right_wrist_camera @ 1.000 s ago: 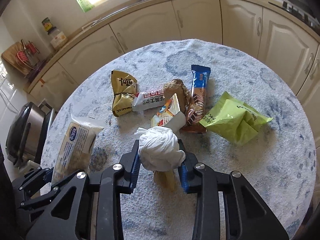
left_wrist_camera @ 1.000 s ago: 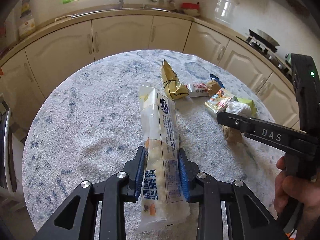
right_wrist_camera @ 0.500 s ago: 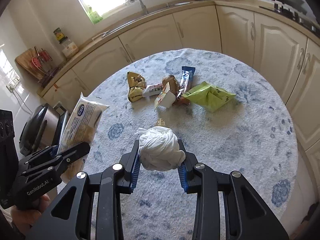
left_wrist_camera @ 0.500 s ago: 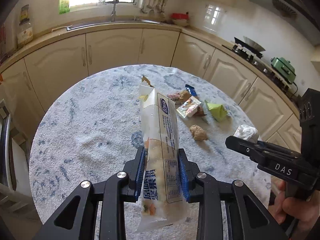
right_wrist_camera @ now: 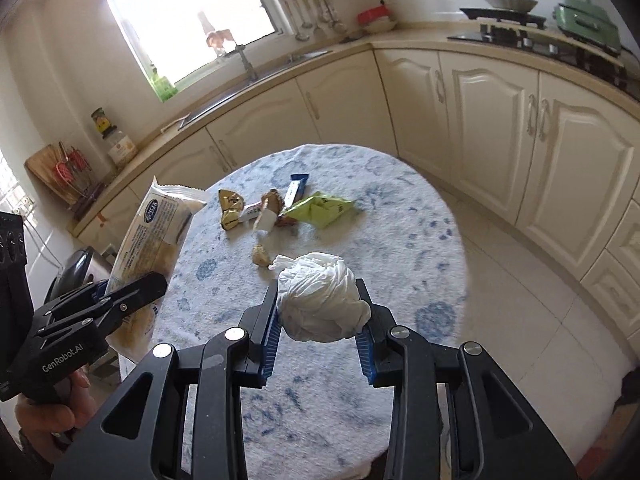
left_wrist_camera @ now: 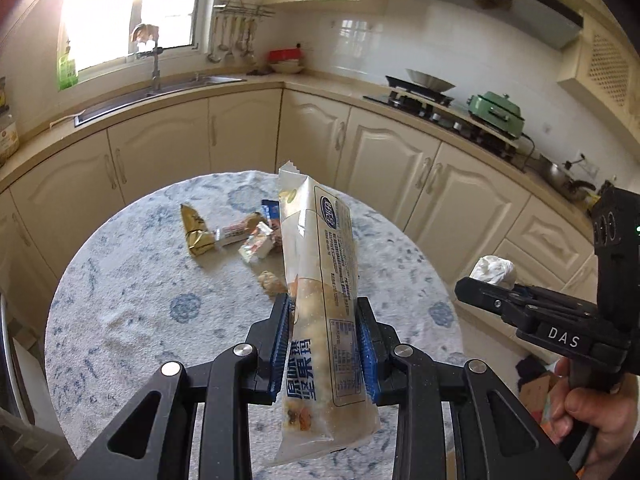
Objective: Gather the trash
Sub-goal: 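Carry the wrapped bar and tissue from the table to the blue bin, then open both tools over the bin to drop the bar and tissue, then move both open tools back over the table, then grasp the peanut shell with the left tool while the right grasps the green packet, then carry the peanut shell and green packet to the blue bin, then open both tools over the bin to drop the shell and packet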
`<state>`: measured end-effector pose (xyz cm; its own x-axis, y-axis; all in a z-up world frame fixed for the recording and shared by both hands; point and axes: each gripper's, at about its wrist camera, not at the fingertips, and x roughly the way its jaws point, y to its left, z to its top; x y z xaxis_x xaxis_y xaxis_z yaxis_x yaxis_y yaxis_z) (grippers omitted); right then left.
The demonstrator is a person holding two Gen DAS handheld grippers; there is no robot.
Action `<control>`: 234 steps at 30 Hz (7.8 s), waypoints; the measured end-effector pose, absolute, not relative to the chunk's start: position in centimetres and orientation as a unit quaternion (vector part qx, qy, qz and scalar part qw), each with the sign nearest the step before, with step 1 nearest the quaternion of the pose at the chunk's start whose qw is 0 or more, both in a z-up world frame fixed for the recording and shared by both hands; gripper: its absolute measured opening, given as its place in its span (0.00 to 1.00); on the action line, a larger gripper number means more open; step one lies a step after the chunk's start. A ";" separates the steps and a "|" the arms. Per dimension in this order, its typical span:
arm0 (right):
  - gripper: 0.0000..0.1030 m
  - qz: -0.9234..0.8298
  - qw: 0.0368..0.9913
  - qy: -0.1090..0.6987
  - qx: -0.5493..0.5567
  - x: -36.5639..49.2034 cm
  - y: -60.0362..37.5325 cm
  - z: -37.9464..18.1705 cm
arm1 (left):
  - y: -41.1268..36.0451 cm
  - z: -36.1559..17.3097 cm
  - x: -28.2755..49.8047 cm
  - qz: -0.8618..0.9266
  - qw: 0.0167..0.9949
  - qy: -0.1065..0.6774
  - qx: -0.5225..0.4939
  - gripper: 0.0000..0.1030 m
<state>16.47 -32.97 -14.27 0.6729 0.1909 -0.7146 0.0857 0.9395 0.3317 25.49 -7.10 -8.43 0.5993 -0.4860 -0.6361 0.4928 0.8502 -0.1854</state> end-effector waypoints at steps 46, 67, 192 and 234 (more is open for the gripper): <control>0.62 -0.286 0.712 0.509 0.390 -6.5 -56.5 -36.0 | -49.2 -24.6 20.9 -0.498 0.643 0.536 0.226 0.67; 1.00 -0.285 0.749 0.466 0.376 -3.5 -55.1 -29.1 | -38.7 -13.7 15.9 -0.435 0.794 0.375 0.200 0.99; 0.31 0.027 0.904 0.408 0.128 20.5 -31.4 -14.6 | -9.2 -11.0 29.4 -0.256 0.902 0.347 -0.005 0.14; 0.34 -0.259 0.748 0.481 0.378 -5.9 -56.3 -31.6 | -46.4 -22.5 15.6 -0.507 0.666 0.497 0.230 0.14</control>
<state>-5.95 -56.29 -31.60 0.4036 -0.0246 -0.9146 0.7510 0.5799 0.3158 15.63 -46.36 -22.46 -0.0071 -0.4467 -0.8947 0.9032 0.3810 -0.1974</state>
